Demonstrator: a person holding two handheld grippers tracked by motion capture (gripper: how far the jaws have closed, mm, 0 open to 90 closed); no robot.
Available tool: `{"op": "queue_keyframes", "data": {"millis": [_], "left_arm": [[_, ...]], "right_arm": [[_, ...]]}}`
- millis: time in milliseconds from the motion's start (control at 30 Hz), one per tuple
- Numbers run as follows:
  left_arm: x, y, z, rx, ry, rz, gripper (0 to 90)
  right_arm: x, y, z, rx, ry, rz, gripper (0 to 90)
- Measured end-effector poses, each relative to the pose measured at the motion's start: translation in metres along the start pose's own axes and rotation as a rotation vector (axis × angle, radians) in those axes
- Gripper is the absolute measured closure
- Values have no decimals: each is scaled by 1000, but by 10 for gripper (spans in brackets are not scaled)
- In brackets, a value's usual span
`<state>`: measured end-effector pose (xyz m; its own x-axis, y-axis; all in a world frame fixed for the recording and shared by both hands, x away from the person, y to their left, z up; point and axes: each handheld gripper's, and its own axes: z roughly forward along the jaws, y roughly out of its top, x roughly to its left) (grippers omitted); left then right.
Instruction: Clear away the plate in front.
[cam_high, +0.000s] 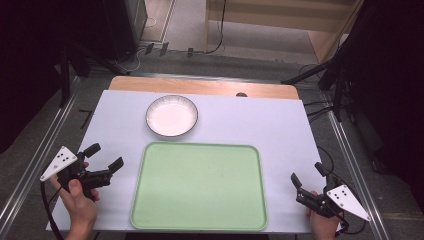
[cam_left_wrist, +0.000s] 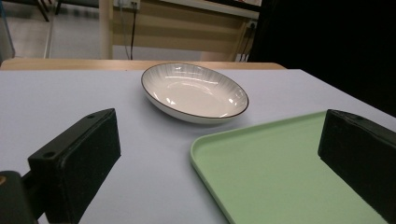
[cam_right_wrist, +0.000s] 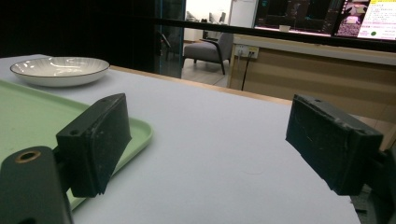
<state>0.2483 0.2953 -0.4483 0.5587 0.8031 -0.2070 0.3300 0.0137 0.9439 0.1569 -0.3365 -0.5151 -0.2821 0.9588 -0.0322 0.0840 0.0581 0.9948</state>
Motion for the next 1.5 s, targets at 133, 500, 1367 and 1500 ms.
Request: {"op": "queue_keyframes", "data": {"millis": [133, 500, 1367, 1500], "left_arm": [[-2, 6, 6, 4, -8, 9, 0], [-4, 24, 23, -1, -31, 18, 0], [-9, 48, 61, -14, -89, 9, 0], [-7, 52, 70, -14, -84, -7, 0]], "right_arm": [[0, 0, 0, -2, 0, 3, 144], [0, 0, 0, -3, 0, 5, 145], [-1, 0, 0, -5, 2, 6, 145], [-1, 0, -1, -4, 2, 8, 145]]}}
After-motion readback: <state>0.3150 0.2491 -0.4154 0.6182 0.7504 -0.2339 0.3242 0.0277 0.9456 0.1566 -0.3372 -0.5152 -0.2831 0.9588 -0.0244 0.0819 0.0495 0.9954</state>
